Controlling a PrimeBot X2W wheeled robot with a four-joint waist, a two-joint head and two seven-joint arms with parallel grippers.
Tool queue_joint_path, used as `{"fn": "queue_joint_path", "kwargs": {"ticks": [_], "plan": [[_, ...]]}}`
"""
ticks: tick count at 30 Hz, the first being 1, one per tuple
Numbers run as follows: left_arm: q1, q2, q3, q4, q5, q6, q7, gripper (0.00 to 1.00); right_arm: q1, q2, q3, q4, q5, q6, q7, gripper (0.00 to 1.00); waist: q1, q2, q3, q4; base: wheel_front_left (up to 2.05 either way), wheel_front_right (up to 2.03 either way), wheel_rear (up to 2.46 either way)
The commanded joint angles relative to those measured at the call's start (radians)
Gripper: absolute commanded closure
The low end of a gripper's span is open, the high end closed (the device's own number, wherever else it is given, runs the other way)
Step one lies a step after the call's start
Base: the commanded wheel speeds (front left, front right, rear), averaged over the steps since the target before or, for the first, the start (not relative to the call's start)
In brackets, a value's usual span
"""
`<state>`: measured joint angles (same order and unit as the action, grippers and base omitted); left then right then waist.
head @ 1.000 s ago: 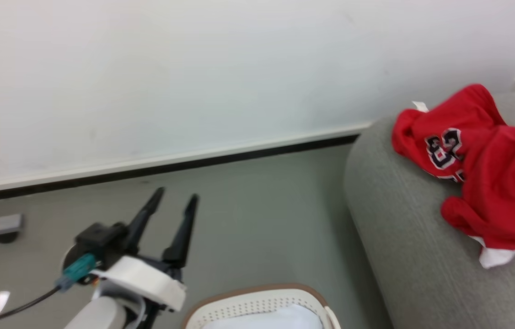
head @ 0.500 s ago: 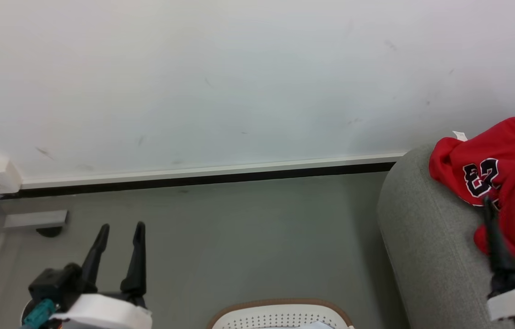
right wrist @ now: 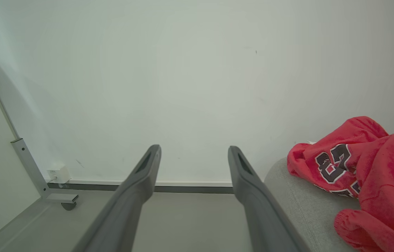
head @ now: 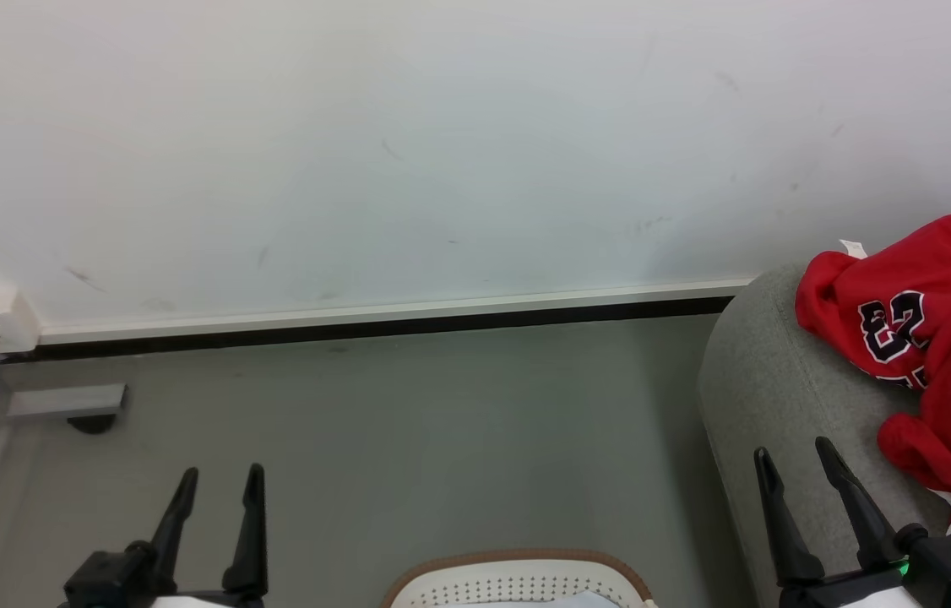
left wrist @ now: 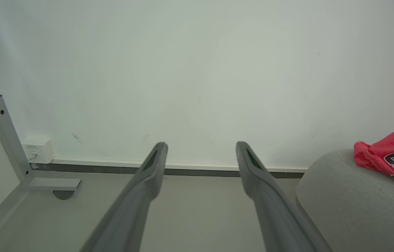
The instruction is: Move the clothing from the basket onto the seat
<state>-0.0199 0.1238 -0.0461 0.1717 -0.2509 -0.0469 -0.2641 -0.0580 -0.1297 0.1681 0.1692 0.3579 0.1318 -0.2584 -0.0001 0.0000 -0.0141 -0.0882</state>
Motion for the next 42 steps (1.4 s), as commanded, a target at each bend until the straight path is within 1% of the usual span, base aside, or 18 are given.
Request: {"fn": "queue_joint_path", "kwargs": {"ticks": [1,3,10,19,20,23,33,42], "plan": [[0.009,-0.007,0.015,0.006,0.020,-0.010,0.000,0.00,0.006,0.000,0.005,-0.002,-0.010,-0.002,-0.006,0.00,0.0001,0.0000,0.000,0.000,0.00,0.00,0.00],[0.000,-0.018,0.033,0.008,0.039,-0.025,0.000,0.00,-0.005,0.003,0.015,0.000,-0.020,-0.002,-0.005,0.00,0.0001,0.0000,-0.001,0.000,0.00,0.00,0.00],[-0.015,-0.045,0.072,0.019,0.071,-0.057,0.000,0.00,-0.022,0.003,0.024,-0.004,-0.029,-0.002,-0.005,0.00,0.0001,0.0000,-0.003,0.000,0.00,0.00,0.00],[-0.014,-0.063,0.094,0.027,0.093,-0.075,0.000,0.00,-0.023,0.010,0.026,-0.022,-0.030,-0.002,-0.005,0.00,0.0001,0.0000,-0.005,-0.003,0.00,0.00,0.00],[-0.012,-0.061,0.093,0.024,0.078,-0.075,0.000,1.00,-0.016,0.009,0.026,-0.018,-0.022,0.000,-0.001,1.00,0.0001,0.0000,-0.005,-0.003,0.00,0.00,0.00],[0.002,-0.067,0.093,0.052,0.071,-0.076,0.003,1.00,0.005,0.011,0.028,0.005,-0.018,0.000,0.003,1.00,0.0001,0.0000,-0.006,-0.003,0.00,0.00,0.00],[-0.024,-0.067,0.112,0.065,-0.122,-0.076,0.063,1.00,-0.006,0.011,-0.003,0.015,0.167,0.000,0.044,1.00,0.0001,0.0000,-0.004,0.004,0.00,0.00,0.00],[-0.028,-0.068,0.113,0.046,-0.281,-0.064,0.098,1.00,-0.017,0.009,-0.025,0.025,0.317,0.000,0.075,1.00,0.0001,0.0000,-0.003,0.011,0.00,0.00,0.00]]}}
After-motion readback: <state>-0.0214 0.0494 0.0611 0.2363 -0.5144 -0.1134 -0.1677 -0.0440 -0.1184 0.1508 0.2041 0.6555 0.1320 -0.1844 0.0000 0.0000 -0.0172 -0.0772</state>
